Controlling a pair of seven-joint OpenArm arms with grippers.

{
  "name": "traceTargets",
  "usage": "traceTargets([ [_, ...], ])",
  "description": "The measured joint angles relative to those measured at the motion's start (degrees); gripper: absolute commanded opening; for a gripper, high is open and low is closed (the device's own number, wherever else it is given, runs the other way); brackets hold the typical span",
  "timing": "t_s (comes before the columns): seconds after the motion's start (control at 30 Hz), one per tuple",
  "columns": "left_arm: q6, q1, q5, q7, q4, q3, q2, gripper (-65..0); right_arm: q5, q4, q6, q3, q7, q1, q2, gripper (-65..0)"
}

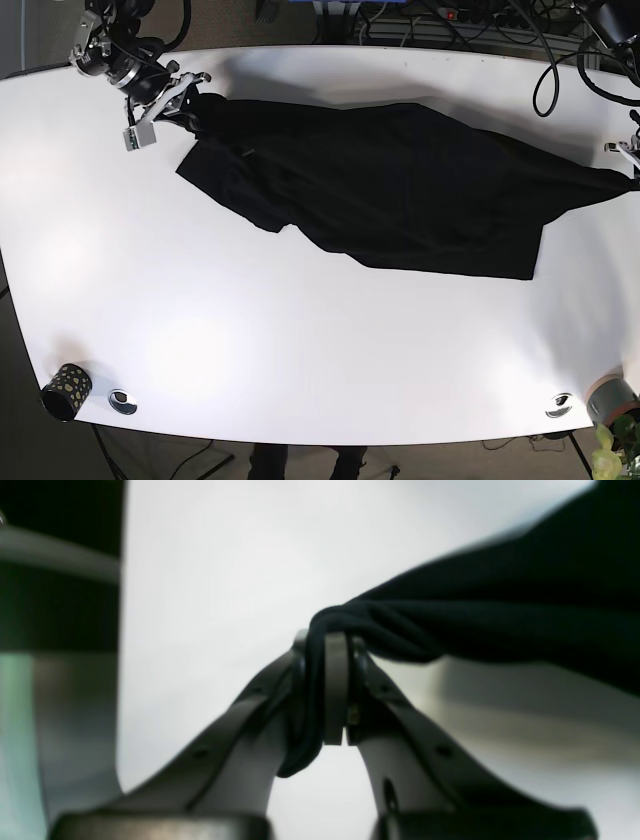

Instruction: Fold the T-shirt properly

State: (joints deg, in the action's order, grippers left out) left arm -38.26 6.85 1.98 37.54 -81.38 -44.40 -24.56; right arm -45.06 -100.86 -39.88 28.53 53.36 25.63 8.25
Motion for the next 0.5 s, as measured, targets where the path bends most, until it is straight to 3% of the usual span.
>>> traceTargets([
  [0.1,-0.02,0.11,-0.26,0.2,0.46,0.02,0.09,-64.7,1.36,0.09,0.0,-0.07,2.62,-0.02,0.35,-61.7],
  [0.27,-0.13,-0.17,-0.04,0.07,0.46,0.04,-0.04,-64.7,2.25,-1.25,0.26,0.02,5.46,-0.63,1.01,-33.8],
  [0.37,-0.15,-0.07,-0.07,0.11,0.46,0.04,-0.04,-64.7,2.64,-3.08,0.22,0.02,5.81,-1.29,0.96,-22.7],
  [0.5,-0.15,-0.07,-0.07,0.09,0.44,0.04,0.0,-64.6,2.67,-3.48,0.22,0.31,5.84,-3.96,1.05,-22.5],
])
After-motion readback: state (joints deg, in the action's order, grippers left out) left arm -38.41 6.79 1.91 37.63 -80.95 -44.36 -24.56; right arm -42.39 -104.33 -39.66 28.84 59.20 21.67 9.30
